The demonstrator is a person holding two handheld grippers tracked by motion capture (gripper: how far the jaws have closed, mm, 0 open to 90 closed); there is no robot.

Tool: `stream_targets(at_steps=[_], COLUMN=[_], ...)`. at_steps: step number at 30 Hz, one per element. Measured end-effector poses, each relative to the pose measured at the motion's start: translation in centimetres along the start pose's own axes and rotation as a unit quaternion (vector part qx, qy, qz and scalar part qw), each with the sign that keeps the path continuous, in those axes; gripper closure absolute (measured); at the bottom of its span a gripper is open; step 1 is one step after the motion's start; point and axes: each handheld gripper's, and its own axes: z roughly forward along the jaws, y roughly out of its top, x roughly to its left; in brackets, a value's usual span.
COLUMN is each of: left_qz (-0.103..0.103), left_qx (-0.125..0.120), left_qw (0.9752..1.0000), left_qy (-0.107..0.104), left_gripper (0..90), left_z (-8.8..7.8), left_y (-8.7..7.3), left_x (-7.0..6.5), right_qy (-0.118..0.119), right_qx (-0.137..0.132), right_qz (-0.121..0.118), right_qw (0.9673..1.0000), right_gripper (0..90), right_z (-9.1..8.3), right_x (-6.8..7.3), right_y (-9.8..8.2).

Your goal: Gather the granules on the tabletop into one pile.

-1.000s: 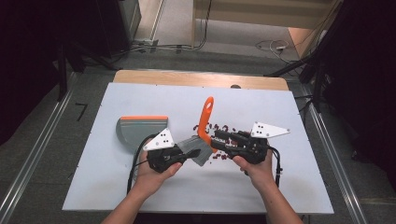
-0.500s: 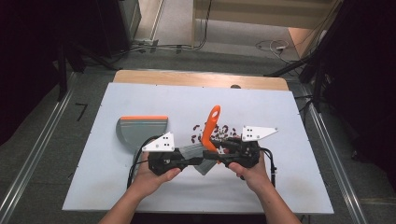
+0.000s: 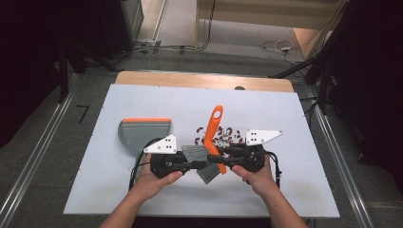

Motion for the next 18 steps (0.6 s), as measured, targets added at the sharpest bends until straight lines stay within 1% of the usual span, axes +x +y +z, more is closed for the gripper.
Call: stream_targets(at_steps=[3, 4, 5, 6, 7, 8, 9, 10, 11, 12, 13, 14, 15, 16, 17, 18], left_qz=[-0.004, -0.007, -0.007, -0.009, -0.008, -0.009, -0.010, -0.011, -0.010, -0.012, -0.014, -0.014, -0.015, -0.018, -0.020, -0.020], left_qx=[-0.004, -0.005, -0.005, -0.006, -0.006, -0.008, -0.011, -0.012, -0.011, -0.013, -0.014, -0.014, -0.015, -0.016, -0.015, -0.015], left_qw=[0.9999, 0.9998, 0.9998, 0.9997, 0.9996, 0.9994, 0.9992, 0.9990, 0.9988, 0.9986, 0.9984, 0.9979, 0.9973, 0.9969, 0.9957, 0.9957], left_qy=[0.009, 0.018, 0.018, 0.020, 0.025, 0.032, 0.037, 0.041, 0.046, 0.049, 0.053, 0.062, 0.070, 0.075, 0.089, 0.089], left_gripper=[80.8, 76.0, 73.5, 73.5, 71.9, 66.6, 66.6, 62.0, 62.0, 58.0, 48.2, 48.2, 38.8, 38.8, 30.1, 27.1], left_z=[-0.1, -0.1, -0.1, -0.1, -0.1, -0.2, -0.3, -0.4, -0.5, -0.6, -0.7, -0.8, -0.8, -0.9, -1.1, -1.1], left_y=[-0.1, -0.1, -0.1, -0.1, -0.1, -0.2, -0.2, -0.2, -0.2, -0.2, -0.2, -0.3, -0.3, -0.3, -0.3, -0.3], left_x=[0.0, 0.0, 0.0, 0.0, 0.1, 0.1, 0.1, 0.1, 0.1, 0.1, 0.1, 0.1, 0.1, 0.1, 0.1, 0.1], right_qy=[-0.017, -0.025, -0.029, -0.029, -0.032, -0.038, -0.038, -0.043, -0.043, -0.044, -0.050, -0.050, -0.054, -0.054, -0.064, -0.069], right_qx=[0.003, 0.005, 0.006, 0.006, 0.007, 0.007, 0.007, 0.006, 0.006, 0.005, 0.004, 0.004, 0.001, 0.001, 0.000, 0.001], right_qz=[-0.006, -0.010, -0.009, -0.009, -0.008, -0.006, -0.006, -0.004, -0.004, -0.003, -0.003, -0.003, -0.002, -0.002, -0.001, -0.002], right_qw=[0.9998, 0.9996, 0.9995, 0.9995, 0.9994, 0.9993, 0.9993, 0.9990, 0.9990, 0.9990, 0.9987, 0.9987, 0.9986, 0.9986, 0.9979, 0.9976], right_gripper=[68.3, 68.3, 68.4, 68.4, 68.4, 68.4, 68.4, 68.5, 68.5, 68.4, 68.5, 68.5, 68.5, 68.5, 68.5, 68.5], right_z=[0.1, 0.2, 0.2, 0.2, 0.2, 0.3, 0.3, 0.2, 0.2, 0.1, 0.0, 0.0, -0.2, -0.2, -0.4, -0.5], right_x=[0.4, 0.5, 0.6, 0.6, 0.6, 0.6, 0.6, 0.7, 0.7, 0.6, 0.6, 0.6, 0.5, 0.5, 0.4, 0.4], right_y=[0.1, 0.2, 0.2, 0.2, 0.3, 0.3, 0.3, 0.4, 0.4, 0.4, 0.4, 0.4, 0.4, 0.4, 0.5, 0.5])
